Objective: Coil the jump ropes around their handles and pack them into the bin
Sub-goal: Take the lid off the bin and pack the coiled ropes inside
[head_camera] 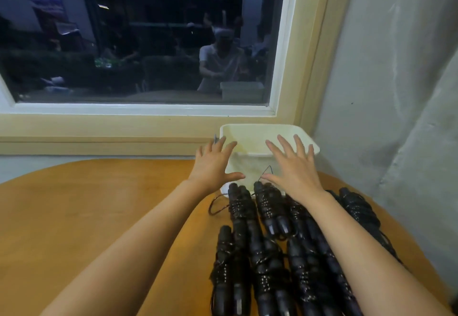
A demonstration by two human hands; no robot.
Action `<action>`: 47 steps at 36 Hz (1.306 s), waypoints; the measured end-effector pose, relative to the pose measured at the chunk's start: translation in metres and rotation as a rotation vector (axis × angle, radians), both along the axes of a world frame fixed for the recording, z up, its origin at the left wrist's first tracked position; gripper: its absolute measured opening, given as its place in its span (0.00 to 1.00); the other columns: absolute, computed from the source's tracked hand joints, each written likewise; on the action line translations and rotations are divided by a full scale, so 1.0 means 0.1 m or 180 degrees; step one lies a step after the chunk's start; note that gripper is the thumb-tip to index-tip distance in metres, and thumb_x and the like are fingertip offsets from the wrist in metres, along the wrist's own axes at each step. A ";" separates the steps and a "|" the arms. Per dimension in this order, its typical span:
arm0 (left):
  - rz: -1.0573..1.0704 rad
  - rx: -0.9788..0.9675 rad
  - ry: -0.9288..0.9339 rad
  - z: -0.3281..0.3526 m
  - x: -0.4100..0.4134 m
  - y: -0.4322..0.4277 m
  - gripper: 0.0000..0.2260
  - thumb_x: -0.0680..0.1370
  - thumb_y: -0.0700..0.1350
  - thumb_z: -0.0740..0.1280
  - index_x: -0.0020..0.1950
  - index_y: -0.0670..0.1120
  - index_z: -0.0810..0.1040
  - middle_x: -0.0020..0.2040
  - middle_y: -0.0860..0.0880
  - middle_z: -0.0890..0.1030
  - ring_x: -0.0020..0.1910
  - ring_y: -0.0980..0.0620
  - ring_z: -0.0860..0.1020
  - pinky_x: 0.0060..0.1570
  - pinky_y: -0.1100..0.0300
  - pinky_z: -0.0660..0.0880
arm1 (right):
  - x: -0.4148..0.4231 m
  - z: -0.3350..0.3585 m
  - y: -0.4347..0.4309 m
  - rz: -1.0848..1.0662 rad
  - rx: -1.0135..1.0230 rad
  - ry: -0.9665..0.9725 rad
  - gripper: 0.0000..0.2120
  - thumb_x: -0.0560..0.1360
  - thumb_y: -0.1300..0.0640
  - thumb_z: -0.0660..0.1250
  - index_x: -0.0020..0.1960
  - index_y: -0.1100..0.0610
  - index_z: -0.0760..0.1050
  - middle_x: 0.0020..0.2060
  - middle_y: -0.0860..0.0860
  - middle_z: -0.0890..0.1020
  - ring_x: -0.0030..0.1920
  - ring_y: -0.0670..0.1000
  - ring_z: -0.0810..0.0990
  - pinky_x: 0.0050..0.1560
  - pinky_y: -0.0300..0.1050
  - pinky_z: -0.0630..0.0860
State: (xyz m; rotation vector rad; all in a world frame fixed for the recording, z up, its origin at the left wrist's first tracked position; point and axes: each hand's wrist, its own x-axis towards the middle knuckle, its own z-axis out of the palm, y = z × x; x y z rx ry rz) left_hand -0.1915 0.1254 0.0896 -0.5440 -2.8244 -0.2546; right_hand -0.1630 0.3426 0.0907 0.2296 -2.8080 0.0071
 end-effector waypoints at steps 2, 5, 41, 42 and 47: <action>0.0000 -0.0209 0.0022 0.02 -0.22 0.08 0.40 0.76 0.66 0.64 0.80 0.52 0.51 0.81 0.46 0.52 0.79 0.40 0.48 0.75 0.36 0.46 | -0.23 0.02 0.02 -0.0048 0.0046 -0.0068 0.42 0.76 0.33 0.62 0.81 0.45 0.46 0.81 0.51 0.48 0.79 0.62 0.40 0.75 0.68 0.41; -0.0108 -0.0545 0.0080 -0.02 -0.47 0.16 0.39 0.76 0.64 0.65 0.80 0.52 0.51 0.80 0.48 0.58 0.80 0.44 0.50 0.74 0.34 0.37 | -0.50 -0.03 0.03 -0.0082 0.0196 -0.0180 0.39 0.75 0.33 0.64 0.79 0.45 0.54 0.80 0.51 0.50 0.79 0.61 0.42 0.74 0.68 0.40; 0.0760 0.0961 0.0980 -0.13 2.37 -2.55 0.32 0.74 0.74 0.52 0.62 0.56 0.80 0.74 0.51 0.70 0.76 0.47 0.63 0.74 0.34 0.46 | 1.31 -0.47 -2.52 0.2026 -0.0506 0.1636 0.13 0.65 0.52 0.81 0.43 0.56 0.81 0.40 0.51 0.84 0.48 0.54 0.82 0.66 0.62 0.70; 0.0888 0.1250 0.0927 -0.16 2.43 -2.61 0.31 0.73 0.74 0.53 0.64 0.57 0.79 0.77 0.51 0.64 0.77 0.46 0.58 0.75 0.36 0.47 | 1.37 -0.53 -2.58 0.2090 -0.0507 0.1601 0.13 0.65 0.52 0.81 0.43 0.56 0.81 0.40 0.50 0.84 0.49 0.54 0.82 0.66 0.62 0.71; 0.1278 0.2147 0.0566 -0.31 2.60 -2.76 0.27 0.76 0.63 0.65 0.73 0.57 0.70 0.82 0.49 0.48 0.80 0.47 0.48 0.74 0.39 0.54 | 1.58 -0.75 -2.77 0.2350 -0.0539 0.1599 0.12 0.65 0.53 0.81 0.42 0.55 0.80 0.40 0.49 0.84 0.49 0.53 0.82 0.67 0.60 0.71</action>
